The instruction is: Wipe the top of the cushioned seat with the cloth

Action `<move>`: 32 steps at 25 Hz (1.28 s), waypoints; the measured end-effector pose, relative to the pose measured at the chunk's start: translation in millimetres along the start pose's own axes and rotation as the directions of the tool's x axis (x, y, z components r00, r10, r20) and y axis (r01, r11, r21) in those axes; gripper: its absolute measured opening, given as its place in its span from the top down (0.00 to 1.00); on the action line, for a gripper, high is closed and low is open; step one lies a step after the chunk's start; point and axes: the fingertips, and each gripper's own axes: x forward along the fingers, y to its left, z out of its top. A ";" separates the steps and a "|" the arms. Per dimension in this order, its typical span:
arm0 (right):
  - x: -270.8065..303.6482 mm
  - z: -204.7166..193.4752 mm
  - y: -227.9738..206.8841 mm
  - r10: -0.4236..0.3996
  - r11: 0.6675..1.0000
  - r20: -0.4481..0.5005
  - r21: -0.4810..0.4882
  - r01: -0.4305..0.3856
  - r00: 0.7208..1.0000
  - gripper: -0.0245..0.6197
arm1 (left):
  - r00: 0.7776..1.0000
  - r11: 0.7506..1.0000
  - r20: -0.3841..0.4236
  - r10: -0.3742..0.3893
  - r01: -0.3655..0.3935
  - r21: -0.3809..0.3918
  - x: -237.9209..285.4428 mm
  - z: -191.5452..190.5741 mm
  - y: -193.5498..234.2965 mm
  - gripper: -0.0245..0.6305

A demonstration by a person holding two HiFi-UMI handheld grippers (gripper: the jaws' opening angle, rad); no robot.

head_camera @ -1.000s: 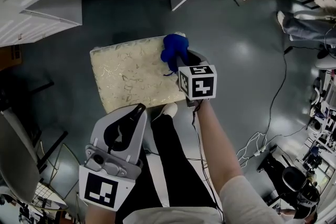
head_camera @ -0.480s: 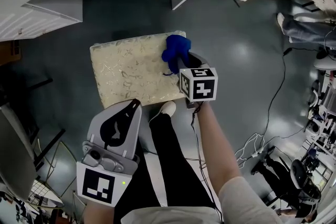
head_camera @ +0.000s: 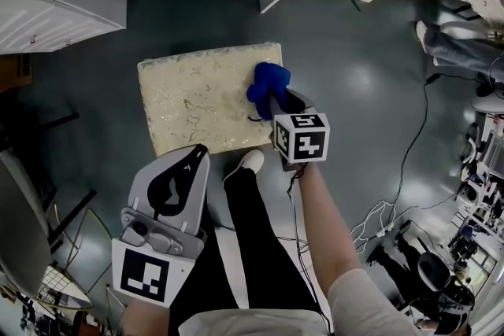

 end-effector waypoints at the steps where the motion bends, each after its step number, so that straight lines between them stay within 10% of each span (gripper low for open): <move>1: -0.8 -2.0 0.8 -0.001 1.000 -0.001 -0.001 0.001 1.000 0.82 | 1.000 1.000 0.000 0.001 -0.001 0.000 -1.5 -0.3 0.1 0.96; 32: 22.8 12.4 123.2 0.014 0.991 -0.023 -0.134 -0.017 1.000 0.82 | 0.995 0.995 0.034 0.094 -0.093 -0.039 -91.4 -14.0 70.4 0.96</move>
